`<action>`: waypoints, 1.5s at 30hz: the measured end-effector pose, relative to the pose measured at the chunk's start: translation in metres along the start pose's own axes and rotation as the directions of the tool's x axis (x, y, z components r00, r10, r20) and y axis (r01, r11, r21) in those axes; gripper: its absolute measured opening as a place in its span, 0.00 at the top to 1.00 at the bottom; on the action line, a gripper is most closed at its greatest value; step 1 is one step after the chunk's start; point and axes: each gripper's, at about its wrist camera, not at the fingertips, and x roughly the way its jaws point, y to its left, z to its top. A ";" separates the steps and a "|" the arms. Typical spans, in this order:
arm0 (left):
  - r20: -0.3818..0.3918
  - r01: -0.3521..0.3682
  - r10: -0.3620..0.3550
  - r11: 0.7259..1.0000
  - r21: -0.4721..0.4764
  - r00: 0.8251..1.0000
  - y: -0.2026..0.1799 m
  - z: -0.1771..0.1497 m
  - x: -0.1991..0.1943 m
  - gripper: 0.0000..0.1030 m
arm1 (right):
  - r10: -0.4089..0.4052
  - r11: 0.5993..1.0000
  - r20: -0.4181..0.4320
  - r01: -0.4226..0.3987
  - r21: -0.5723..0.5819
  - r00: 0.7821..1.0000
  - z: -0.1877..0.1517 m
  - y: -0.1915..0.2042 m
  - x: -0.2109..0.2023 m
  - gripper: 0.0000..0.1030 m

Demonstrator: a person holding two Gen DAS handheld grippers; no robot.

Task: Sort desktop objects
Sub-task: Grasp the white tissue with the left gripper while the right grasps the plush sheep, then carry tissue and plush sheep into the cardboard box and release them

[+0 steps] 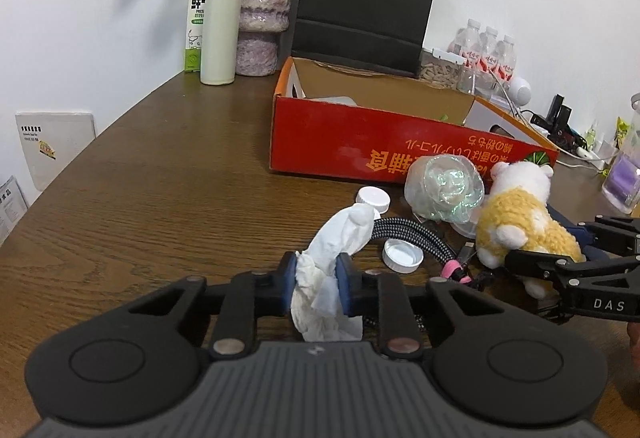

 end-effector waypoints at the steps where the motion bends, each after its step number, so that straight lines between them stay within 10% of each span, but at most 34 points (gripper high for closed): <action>1: 0.004 -0.003 0.003 1.000 0.000 1.000 0.000 0.000 -0.002 0.81 | -0.002 1.000 0.004 0.002 -0.001 1.000 0.000 0.001 -0.001 0.49; 25: 0.201 0.023 -0.034 0.998 0.053 0.979 -0.033 0.060 -0.037 0.82 | -0.061 0.998 0.215 0.059 0.014 0.975 0.046 -0.006 -0.036 0.50; 45: 0.245 0.054 -0.071 0.996 0.074 0.967 -0.077 0.159 0.079 0.82 | -0.092 0.995 0.203 0.083 0.051 0.975 0.121 -0.067 0.058 0.50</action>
